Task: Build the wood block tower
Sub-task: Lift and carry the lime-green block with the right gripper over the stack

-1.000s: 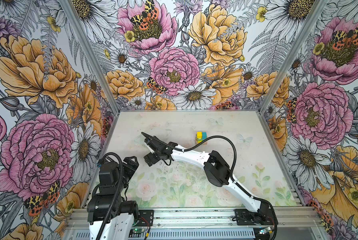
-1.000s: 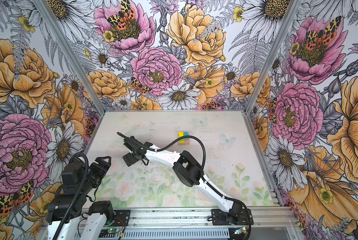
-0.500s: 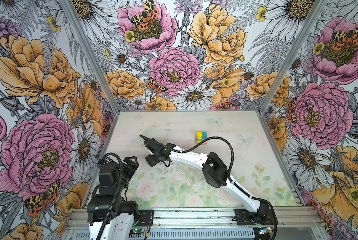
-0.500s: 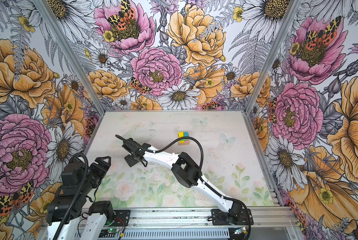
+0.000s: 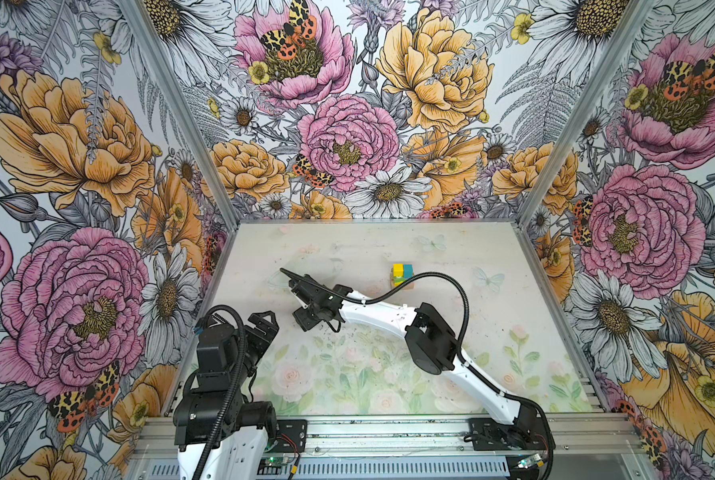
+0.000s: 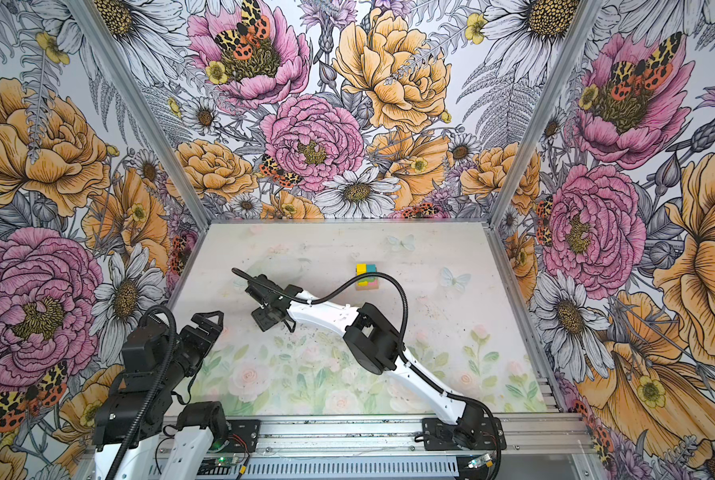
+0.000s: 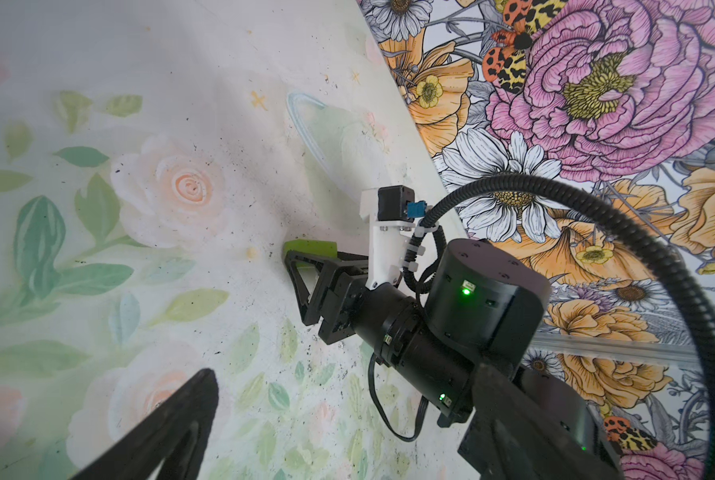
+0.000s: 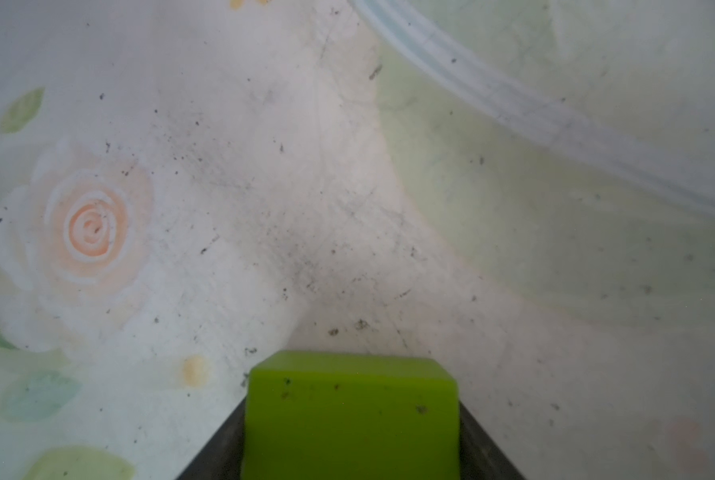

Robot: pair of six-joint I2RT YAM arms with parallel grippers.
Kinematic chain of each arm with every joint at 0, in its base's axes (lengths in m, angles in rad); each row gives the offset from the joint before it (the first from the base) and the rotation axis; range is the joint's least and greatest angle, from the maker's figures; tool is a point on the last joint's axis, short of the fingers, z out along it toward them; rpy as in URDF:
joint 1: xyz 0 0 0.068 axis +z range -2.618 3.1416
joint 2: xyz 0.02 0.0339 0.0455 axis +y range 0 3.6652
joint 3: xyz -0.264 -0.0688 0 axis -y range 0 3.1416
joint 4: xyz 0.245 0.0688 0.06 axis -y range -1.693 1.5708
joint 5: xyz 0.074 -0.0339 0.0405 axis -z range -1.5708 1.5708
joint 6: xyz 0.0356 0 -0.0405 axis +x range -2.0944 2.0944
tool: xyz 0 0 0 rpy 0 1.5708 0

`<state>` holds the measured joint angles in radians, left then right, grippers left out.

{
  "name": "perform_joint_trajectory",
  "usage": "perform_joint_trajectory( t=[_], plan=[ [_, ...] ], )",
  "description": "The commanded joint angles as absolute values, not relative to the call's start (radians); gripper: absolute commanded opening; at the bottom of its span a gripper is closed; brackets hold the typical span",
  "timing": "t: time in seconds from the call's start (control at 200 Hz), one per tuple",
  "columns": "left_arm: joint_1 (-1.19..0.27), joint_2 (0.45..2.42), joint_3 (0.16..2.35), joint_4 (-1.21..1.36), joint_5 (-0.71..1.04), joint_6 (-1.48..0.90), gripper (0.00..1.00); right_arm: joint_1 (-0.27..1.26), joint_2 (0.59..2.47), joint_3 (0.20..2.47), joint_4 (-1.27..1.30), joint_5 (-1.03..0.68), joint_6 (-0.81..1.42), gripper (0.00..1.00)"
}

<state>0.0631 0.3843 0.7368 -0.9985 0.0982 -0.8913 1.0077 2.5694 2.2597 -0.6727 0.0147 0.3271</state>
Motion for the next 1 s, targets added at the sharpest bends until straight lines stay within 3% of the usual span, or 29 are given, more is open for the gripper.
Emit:
perform_joint_trajectory(
  t=[0.0, 0.475, 0.996],
  plan=[
    [0.072, 0.424, 0.773, -0.972, 0.143, -0.847, 0.99, 0.960, 2.453, 2.218, -0.687, 0.051, 0.325, 0.52],
    [0.023, 0.545, 0.755, -0.836, 0.215, -0.811, 0.99, 0.817, 2.145, 2.045, -0.717, 0.143, 0.325, 0.52],
    [-0.429, 0.914, 0.858, -0.628, 0.062, -0.768, 0.98, 0.661, 1.913, 1.829, -0.765, 0.218, 0.366, 0.52]
  ],
)
